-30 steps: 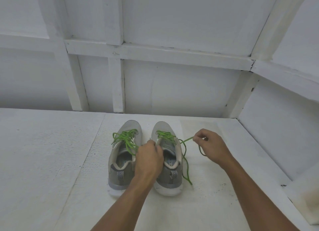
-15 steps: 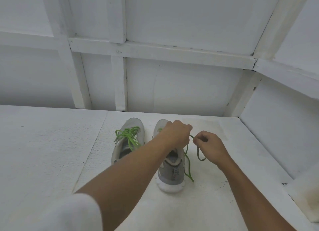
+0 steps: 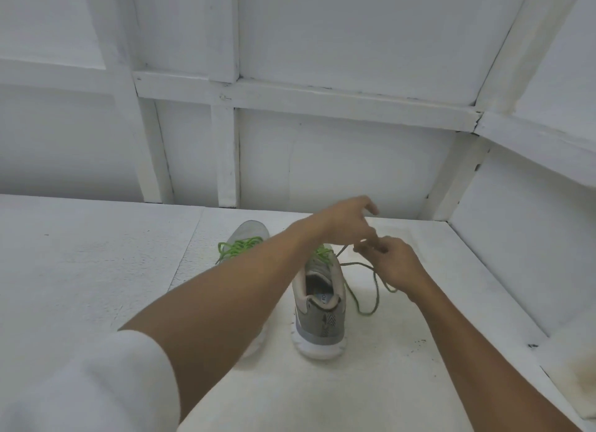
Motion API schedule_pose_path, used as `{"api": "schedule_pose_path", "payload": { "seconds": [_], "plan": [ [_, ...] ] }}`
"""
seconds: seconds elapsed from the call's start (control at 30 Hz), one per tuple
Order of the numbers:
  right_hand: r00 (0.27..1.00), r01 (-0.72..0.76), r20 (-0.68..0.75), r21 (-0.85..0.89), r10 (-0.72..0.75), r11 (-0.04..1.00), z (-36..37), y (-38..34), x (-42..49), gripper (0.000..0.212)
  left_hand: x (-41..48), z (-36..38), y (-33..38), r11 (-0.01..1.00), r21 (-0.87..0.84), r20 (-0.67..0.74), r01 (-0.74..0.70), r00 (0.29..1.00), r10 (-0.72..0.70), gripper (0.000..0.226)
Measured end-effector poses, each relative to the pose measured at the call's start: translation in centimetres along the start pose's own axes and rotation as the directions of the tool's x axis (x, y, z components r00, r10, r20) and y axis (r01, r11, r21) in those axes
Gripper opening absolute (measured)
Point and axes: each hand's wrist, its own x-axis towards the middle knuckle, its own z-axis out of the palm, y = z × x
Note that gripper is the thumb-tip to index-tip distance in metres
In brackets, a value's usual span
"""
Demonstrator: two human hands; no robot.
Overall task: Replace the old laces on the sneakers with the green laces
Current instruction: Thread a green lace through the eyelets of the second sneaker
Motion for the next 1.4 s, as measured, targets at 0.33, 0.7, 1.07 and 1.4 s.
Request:
{"api": "schedule_pose_path", "payload": {
  "seconds": [0.33, 0.7, 1.07, 1.4],
  "plan": [
    [0.981, -0.095, 0.167, 0.004, 0.093, 0.995, -5.6, -1.7, 3.0, 0.035, -4.6, -2.2, 1.0, 0.975, -0.175, -0.056, -0.137, 0.990, 0.129, 0.031],
    [0.970, -0.234, 0.117, 0.696, 0.214, 0.679, -8.4, -1.0, 6.9, 0.008, -8.6, 3.9, -2.4, 0.993, 0.041, -0.006, -0.112, 0.994, 0.112, 0.017],
    [0.990, -0.072, -0.075, 0.445, 0.118, 0.893, -9.2, -3.3, 6.1, 0.019, -8.9, 6.2, -5.3, 0.987, 0.149, -0.394, -0.067, 0.911, 0.121, 0.029],
    [0.984, 0.132, 0.095, 0.194, -0.152, 0.972, -1.8, -5.6, 1.5, 0.015, -7.9, 7.7, -7.7, 0.891, -0.079, -0.482, 0.447, 0.765, -0.427, 0.046]
  ]
}}
